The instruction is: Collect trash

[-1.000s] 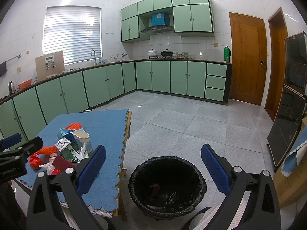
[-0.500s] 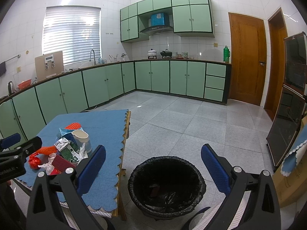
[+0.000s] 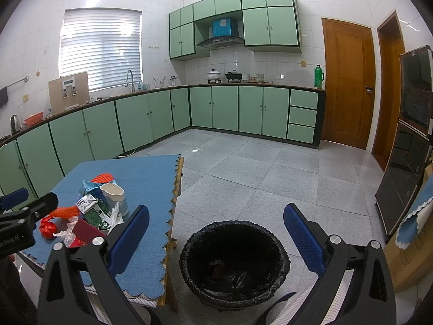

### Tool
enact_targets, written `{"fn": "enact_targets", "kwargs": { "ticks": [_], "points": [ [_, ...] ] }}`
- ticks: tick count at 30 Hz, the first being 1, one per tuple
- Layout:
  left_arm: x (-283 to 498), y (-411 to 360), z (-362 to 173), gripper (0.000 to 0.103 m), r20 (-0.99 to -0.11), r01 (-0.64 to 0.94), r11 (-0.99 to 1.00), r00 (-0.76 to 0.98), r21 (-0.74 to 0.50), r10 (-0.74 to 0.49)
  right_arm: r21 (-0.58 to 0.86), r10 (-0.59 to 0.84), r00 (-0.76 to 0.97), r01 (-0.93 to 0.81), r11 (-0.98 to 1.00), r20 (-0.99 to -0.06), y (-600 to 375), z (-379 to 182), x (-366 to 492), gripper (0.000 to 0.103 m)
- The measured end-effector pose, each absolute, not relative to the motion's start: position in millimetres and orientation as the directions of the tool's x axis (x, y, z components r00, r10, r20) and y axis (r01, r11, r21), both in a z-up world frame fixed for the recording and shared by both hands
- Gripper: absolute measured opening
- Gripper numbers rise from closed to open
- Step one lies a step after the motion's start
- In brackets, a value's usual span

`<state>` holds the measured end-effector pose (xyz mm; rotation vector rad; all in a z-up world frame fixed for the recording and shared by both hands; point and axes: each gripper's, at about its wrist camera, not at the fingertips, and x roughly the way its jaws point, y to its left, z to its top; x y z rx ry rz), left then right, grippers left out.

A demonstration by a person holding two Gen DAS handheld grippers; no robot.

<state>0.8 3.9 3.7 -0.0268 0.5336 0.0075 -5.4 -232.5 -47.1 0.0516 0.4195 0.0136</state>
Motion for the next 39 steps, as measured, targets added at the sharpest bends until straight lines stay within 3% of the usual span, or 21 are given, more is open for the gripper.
{"fn": "enact_targets", "kwargs": {
  "ticks": [32, 39],
  "points": [
    [3.4, 8.2, -7.6, 0.098, -0.525, -0.027, 0.999, 0.851, -0.027, 0.009, 0.071, 0.034, 0.919, -0.006, 0.997, -0.393, -234.0, -48.8, -2.6, 0.097],
    [9.6, 37.6, -20.6, 0.098, -0.542, -0.088, 0.996, 0.838, -0.018, 0.065, 0.001, 0.051, 0.911, -0.055, 0.998, -0.409, -206.6, -65.2, 14.7, 0.097]
  ]
}}
